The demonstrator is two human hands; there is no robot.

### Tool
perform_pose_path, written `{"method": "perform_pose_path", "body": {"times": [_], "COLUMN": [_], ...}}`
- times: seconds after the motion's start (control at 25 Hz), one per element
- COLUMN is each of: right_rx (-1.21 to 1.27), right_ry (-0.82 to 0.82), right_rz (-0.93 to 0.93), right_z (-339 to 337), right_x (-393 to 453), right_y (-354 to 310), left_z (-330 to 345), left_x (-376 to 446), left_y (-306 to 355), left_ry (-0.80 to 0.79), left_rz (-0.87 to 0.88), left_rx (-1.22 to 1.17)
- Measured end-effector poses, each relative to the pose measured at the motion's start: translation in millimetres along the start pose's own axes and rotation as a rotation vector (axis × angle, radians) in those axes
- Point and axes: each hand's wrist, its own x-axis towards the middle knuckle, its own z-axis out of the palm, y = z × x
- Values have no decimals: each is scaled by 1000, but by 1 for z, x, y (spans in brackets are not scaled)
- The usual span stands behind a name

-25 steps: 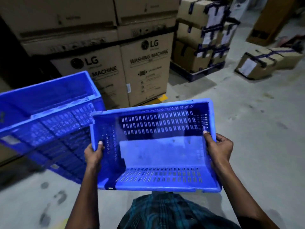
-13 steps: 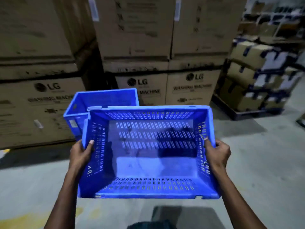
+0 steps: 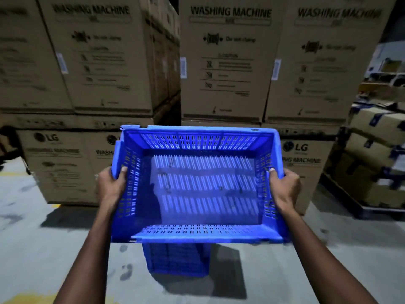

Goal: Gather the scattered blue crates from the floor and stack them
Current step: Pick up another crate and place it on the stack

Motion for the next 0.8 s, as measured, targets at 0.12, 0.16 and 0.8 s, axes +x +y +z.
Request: {"method": "perform_pose_path", "body": {"times": [0.12, 0.16, 0.8], "right_rx": [-31, -43, 168], "right_ry": [-21, -24, -163], "right_rz": [-17, -30, 309], "right_z": [29, 40, 298], "right_x": [12, 17, 146], "right_y": [-14, -23, -85], "left_z": [0, 1, 132], "left_x": [25, 38, 346], "left_y": [1, 0, -42], "left_ry": [39, 56, -178], "left_rz": [-58, -63, -81], "left_rx": [78, 94, 275]}}
